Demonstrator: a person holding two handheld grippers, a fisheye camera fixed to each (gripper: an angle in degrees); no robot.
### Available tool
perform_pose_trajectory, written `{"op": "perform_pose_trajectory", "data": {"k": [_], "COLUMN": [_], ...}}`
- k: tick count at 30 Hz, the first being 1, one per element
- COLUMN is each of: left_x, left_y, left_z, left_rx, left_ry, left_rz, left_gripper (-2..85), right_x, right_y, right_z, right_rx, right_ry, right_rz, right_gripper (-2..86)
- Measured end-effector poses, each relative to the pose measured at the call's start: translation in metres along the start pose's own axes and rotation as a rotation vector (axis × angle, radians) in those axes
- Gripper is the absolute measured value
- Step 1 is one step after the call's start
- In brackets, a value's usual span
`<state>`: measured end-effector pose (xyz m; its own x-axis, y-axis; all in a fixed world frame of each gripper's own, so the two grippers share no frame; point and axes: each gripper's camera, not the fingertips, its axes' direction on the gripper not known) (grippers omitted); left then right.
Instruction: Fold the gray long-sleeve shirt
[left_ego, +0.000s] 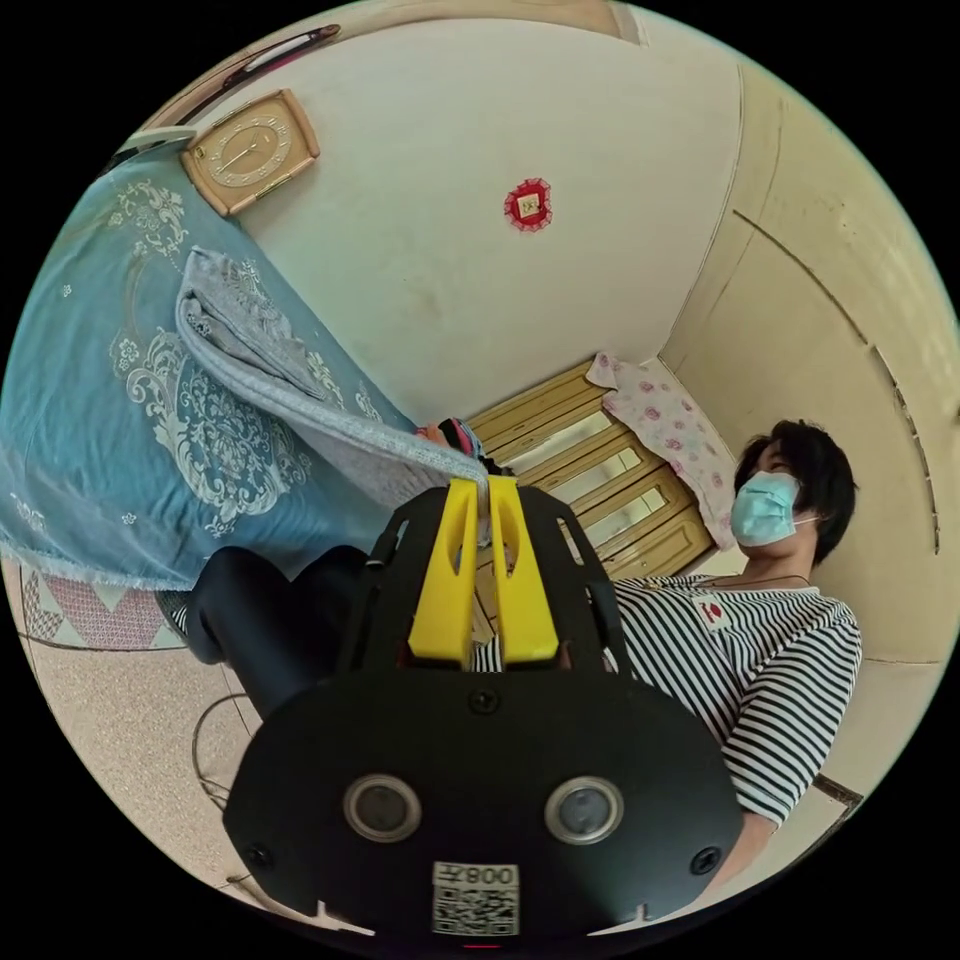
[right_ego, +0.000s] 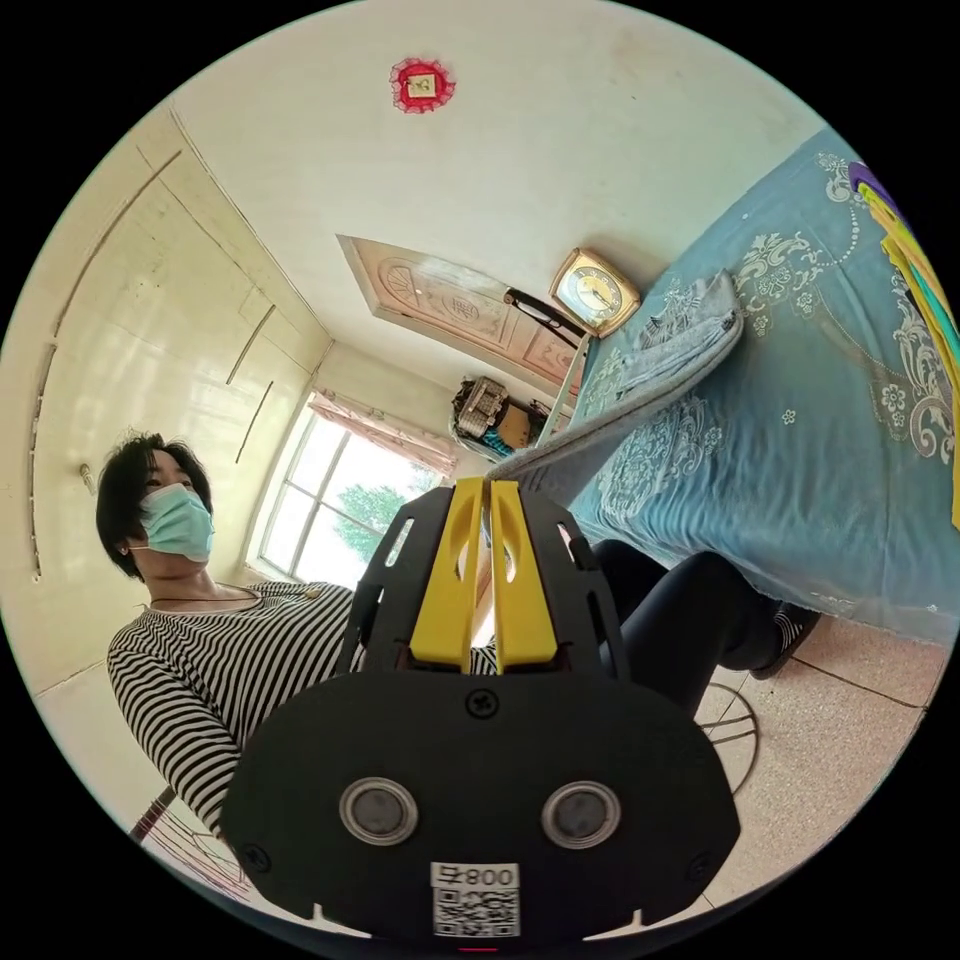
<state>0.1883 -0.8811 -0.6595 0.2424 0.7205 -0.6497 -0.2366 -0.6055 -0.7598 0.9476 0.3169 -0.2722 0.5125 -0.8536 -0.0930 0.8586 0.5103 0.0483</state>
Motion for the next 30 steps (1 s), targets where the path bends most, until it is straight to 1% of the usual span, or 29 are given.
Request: {"op": "perform_pose_trajectory", "data": {"k": [5,11,17,25,30], "left_x": [0.027,0.052,0.065,0.066,0.054], "left_y": [0.031,0.059,0.082,0.093,0.093], "left_z": [0.002,0.007,0.007,0.010,0.011], "left_rx": [-0.021,-0.075,-0.074,-0.104,-0.079], "left_ry": [0.048,0.068,0.134,0.151,0.162], "left_rz": [0.080,0.157,0.201,0.198,0.150], "left_gripper": [2.6,2.7,2.7,2.7,2.7], "right_x": [-0.012,-0.029,-0.036,-0.033,-0.017], "right_y": [0.051,0.099,0.142,0.171,0.174], "right_z": [-0.024,-0.044,-0.060,-0.061,-0.061], "right_rx": [0.035,0.033,0.071,0.071,0.096], "right_ry": [-0.051,-0.040,-0.069,-0.075,-0.076], "right_rz": [-0.043,-0.096,-0.123,-0.130,-0.086], "right_gripper": [0.6,0.5,0.6,0.6,0.6]}}
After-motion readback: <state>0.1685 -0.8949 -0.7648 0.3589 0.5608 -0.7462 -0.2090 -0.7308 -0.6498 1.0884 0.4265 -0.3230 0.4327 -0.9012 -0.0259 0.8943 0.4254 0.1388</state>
